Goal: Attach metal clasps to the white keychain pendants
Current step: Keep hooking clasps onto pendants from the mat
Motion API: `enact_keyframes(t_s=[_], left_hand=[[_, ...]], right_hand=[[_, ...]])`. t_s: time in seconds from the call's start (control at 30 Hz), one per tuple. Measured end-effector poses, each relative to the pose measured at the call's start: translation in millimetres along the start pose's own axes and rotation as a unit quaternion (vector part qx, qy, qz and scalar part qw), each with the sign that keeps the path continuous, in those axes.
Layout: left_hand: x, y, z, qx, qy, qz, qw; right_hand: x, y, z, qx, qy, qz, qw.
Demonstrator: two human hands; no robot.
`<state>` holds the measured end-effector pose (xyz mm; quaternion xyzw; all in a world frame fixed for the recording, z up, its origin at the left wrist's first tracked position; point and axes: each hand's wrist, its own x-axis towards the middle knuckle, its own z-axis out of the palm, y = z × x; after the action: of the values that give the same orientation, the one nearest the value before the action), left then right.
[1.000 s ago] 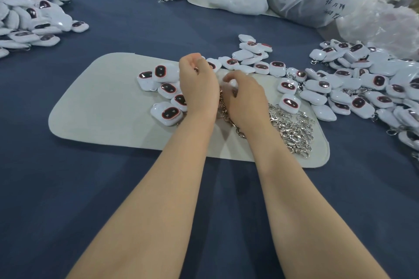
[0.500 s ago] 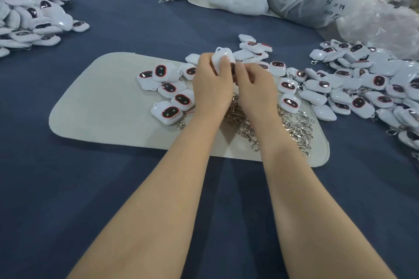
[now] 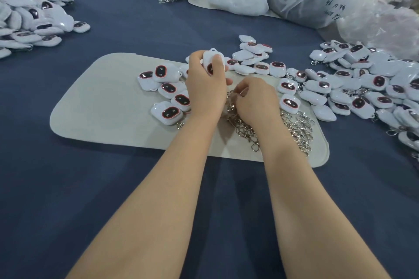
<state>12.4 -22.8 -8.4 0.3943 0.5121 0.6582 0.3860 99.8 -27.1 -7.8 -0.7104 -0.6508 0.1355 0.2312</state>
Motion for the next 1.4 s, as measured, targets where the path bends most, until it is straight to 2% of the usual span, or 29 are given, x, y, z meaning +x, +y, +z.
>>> enact_keyframes(t_s=[0.07, 0.17, 0.3, 0.4, 0.5, 0.67, 0.87, 1.0, 1.23, 1.33, 1.4], left_hand=[[-0.6, -0.8, 0.5, 0.005, -0.002, -0.009, 1.000], [-1.5, -0.5, 1.0, 0.007, -0.018, -0.022, 1.000], [-3.4, 0.3, 0.5, -0.035, -0.044, -0.033, 0.998], [-3.3, -0.3, 0.2, 0.019, -0.056, 0.005, 0.998], [-3.4, 0.4, 2.9, 0.084, -0.082, 0.026, 0.993], [-7.2, -2.7, 6.1, 0.146, -0.112, 0.042, 0.982], [-4.0, -4.4, 4.8, 0.169, -0.111, 0.056, 0.978], [-3.3, -3.5, 4.0, 0.180, -0.105, 0.062, 0.976], [1.0, -5.3, 3.3, 0.201, -0.074, 0.068, 0.975], [1.3, -6.3, 3.5, 0.203, -0.071, 0.069, 0.974], [0.8, -6.0, 3.3, 0.206, -0.066, 0.073, 0.974]], right_hand=[[1.6, 3.7, 1.2, 0.053, 0.042, 0.010, 0.998], [5.5, 6.7, 0.4, 0.204, 0.094, 0.038, 0.974], [7.0, 6.7, -1.7, 0.413, 0.124, 0.066, 0.900], [7.2, 4.7, -3.6, 0.538, 0.097, 0.070, 0.834], [7.1, 3.6, -6.7, 0.608, 0.072, 0.074, 0.788], [6.9, 1.8, -7.7, 0.650, 0.063, 0.078, 0.753], [7.0, 0.9, -7.1, 0.658, 0.063, 0.081, 0.746], [7.6, 1.1, -7.2, 0.640, 0.067, 0.083, 0.761], [9.1, 3.1, -2.4, 0.515, 0.096, 0.081, 0.848], [11.0, 3.5, 1.6, 0.409, 0.102, 0.063, 0.905], [10.2, 2.7, 2.4, 0.358, 0.118, 0.036, 0.926]])
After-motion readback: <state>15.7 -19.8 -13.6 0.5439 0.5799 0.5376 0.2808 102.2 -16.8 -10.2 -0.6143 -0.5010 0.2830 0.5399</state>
